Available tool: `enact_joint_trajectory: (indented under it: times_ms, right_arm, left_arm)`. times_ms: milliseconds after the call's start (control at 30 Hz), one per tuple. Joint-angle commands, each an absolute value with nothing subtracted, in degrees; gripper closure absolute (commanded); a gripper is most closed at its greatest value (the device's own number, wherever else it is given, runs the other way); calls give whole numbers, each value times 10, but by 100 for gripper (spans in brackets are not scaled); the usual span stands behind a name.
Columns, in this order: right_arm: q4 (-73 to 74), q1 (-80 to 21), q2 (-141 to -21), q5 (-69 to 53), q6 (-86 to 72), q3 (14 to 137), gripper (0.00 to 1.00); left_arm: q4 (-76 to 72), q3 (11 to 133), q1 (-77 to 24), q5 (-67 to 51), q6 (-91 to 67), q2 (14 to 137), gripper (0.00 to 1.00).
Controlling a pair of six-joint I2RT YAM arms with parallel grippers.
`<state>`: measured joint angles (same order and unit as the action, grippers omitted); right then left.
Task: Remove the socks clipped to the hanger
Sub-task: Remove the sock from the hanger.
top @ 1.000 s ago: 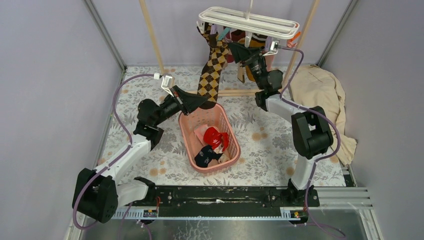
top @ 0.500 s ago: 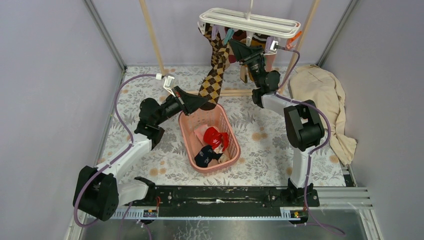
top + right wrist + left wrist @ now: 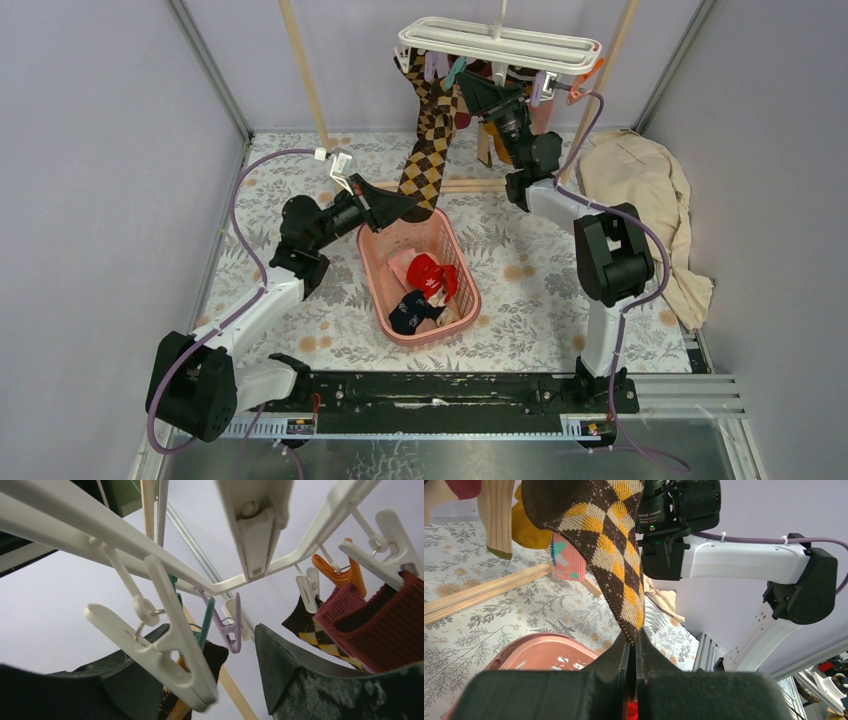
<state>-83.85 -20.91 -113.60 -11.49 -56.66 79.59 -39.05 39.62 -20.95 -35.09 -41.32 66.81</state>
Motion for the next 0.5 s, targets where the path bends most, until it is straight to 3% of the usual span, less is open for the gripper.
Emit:
enact_joint_trajectory:
  times_ms: [0,467]
  right_arm:
    - [-808,-226,-1079,-116,-504,828,32]
    - [-757,-242,-1087,-103,-477,874,37]
  left_arm:
    - [-394,410,-215,-341,-398,672,100]
    - [-388,411,-218,-339,-391,674,100]
